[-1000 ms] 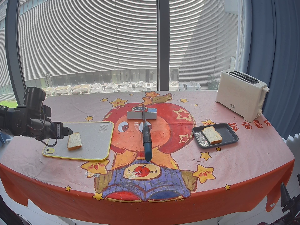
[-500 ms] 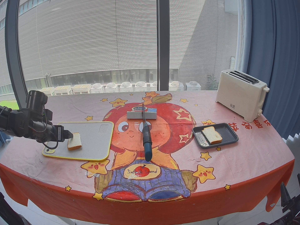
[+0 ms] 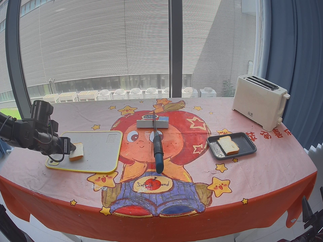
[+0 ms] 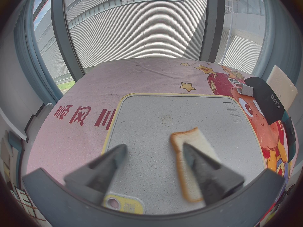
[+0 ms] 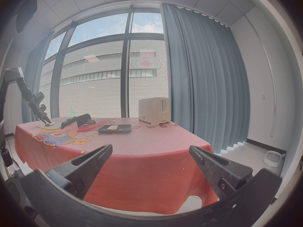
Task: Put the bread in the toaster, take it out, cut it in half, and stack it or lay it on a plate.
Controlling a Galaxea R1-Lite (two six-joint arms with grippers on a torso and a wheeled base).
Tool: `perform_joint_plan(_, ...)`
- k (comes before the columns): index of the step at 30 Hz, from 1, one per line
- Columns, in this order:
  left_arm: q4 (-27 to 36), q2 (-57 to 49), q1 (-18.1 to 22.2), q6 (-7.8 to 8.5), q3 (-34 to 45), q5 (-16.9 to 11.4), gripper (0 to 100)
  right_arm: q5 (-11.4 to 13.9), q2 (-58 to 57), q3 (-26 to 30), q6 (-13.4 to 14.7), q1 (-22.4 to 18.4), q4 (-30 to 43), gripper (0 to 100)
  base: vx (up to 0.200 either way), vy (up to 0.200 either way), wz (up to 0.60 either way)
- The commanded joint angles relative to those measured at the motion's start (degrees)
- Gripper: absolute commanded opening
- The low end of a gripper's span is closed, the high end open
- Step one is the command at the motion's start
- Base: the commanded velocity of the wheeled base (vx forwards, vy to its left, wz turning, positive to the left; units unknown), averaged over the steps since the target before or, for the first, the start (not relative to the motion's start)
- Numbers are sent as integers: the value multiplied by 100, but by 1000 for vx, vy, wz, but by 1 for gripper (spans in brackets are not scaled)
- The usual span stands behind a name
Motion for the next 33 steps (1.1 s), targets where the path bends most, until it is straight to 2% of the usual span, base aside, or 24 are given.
perform_joint_plan(1,23,9,-10,-2,12,10,0,2,10,92,2,0,0,100,0,0,0)
perform_joint_plan(15,14,-96,-28,-11,30,-34,0,2,2,92,2,0,0,100,0,0,0)
perform_joint_plan(26,23,-1450,-2,-20,267,-87,0,2,10,101,2,0,0,100,0,0,0)
perform_joint_plan(33,23,-1845,51,-55,285,-60,0,2,2,92,2,0,0,100,0,0,0)
